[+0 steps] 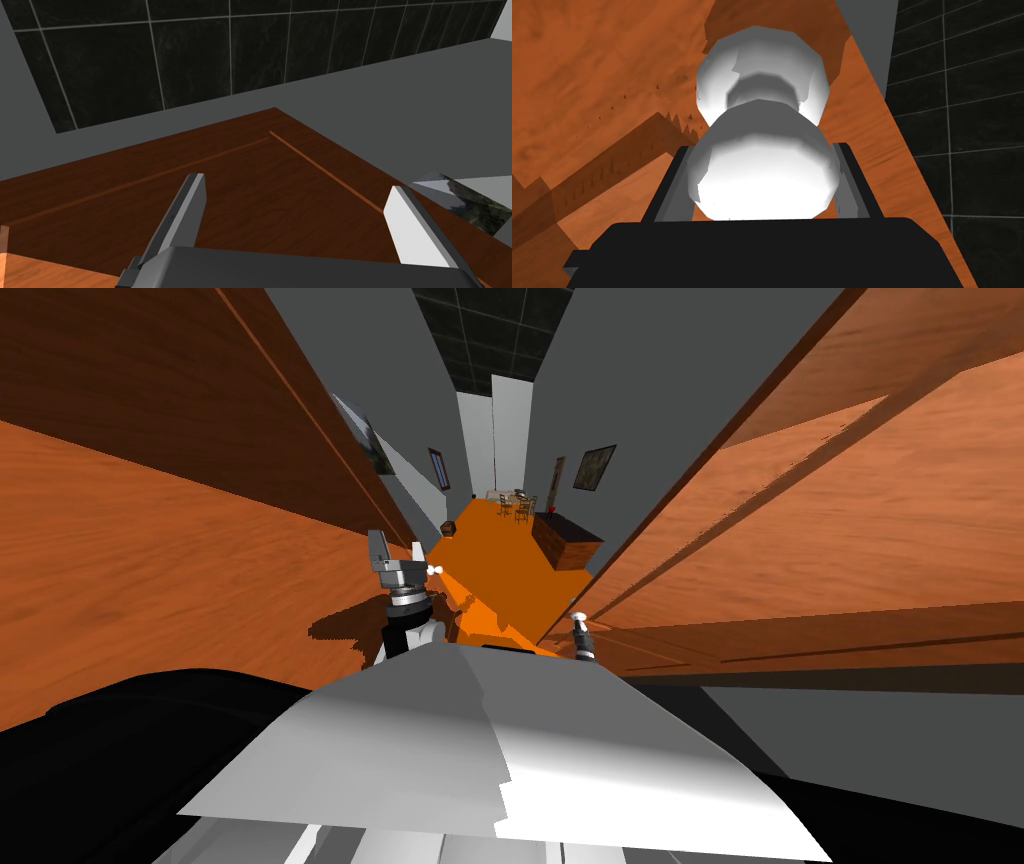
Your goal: Push the door open
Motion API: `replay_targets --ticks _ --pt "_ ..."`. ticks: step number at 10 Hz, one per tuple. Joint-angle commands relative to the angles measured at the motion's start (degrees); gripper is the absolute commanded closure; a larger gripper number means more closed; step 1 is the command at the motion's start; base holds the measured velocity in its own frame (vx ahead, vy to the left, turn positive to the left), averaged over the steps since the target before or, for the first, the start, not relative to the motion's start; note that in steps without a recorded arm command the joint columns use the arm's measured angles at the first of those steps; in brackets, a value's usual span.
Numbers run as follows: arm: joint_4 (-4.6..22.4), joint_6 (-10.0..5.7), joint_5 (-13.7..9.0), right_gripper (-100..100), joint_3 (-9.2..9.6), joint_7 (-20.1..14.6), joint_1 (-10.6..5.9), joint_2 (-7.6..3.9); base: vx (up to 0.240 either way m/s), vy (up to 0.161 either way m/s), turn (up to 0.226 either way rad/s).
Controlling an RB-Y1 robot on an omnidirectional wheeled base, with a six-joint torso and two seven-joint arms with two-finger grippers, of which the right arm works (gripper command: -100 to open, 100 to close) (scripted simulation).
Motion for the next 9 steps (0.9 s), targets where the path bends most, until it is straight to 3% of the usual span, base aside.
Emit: replay_targets --ticks 1,9 --pt "0.21 -0.23 -0.80 100 -0.17 -1.99 -0.51 -0.27 0.034 -0.010 0.003" --pt "1.87 -0.12 -6.83 100 1.08 -13.47 -2.57 -0.39 0.037 -0.009 0.003"
